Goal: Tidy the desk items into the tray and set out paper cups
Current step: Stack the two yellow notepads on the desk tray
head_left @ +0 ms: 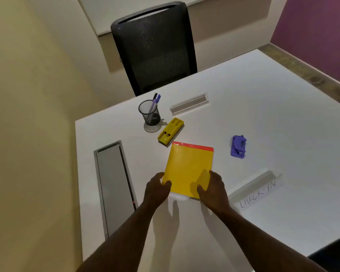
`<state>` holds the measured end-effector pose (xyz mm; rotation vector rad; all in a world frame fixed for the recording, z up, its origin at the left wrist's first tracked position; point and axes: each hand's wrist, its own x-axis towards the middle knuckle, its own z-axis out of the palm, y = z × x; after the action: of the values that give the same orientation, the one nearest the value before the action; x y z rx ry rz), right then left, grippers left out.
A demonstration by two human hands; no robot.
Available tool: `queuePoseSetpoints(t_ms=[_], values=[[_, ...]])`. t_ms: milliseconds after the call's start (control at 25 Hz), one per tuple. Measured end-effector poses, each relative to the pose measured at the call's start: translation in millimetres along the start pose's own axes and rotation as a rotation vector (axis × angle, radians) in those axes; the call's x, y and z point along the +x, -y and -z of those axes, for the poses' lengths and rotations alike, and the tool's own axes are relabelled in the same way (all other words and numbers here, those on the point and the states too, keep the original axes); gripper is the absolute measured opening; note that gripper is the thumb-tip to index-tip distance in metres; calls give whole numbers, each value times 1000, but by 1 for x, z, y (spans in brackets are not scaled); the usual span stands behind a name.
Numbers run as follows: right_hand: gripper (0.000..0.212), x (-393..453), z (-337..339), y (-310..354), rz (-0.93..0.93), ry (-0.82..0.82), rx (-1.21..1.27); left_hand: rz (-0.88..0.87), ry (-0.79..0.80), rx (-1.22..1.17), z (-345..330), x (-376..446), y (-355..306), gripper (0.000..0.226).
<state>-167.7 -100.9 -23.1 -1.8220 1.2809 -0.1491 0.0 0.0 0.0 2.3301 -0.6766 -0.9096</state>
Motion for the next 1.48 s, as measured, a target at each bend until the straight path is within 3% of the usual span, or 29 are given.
queuePoseSetpoints(t_ms=[240,480,640,720,840,1040,1120,1280,1400,1480], values=[[68,26,-8,-4,-140,-22,76,108,48,29,-10,36,3,61],[61,54,1,-5,-304,-78,178,91,-9,5,-18,54,1,43],[30,68,7,-1,-385,-59,205,95,-49,19,-19,57,-1,49],[13,70,6,0,-373,-12,185,99,-45,11,-20,58,-3,42],[16,63,6,-4,-287,-58,173,151,-27,-90,-16,51,-6,29],[8,40,25,-3,-276,-22,489,241,-6,-347,1,24,-6,8],[3,33,32,5,-203,6,482,228,17,-427,8,9,-4,4],[6,27,32,34,-51,93,515,254,-64,-580,32,-15,3,16],[39,24,12,62,78,174,561,263,-236,-618,58,-35,17,14],[57,21,-13,78,100,242,489,281,-307,-618,75,-47,32,33]])
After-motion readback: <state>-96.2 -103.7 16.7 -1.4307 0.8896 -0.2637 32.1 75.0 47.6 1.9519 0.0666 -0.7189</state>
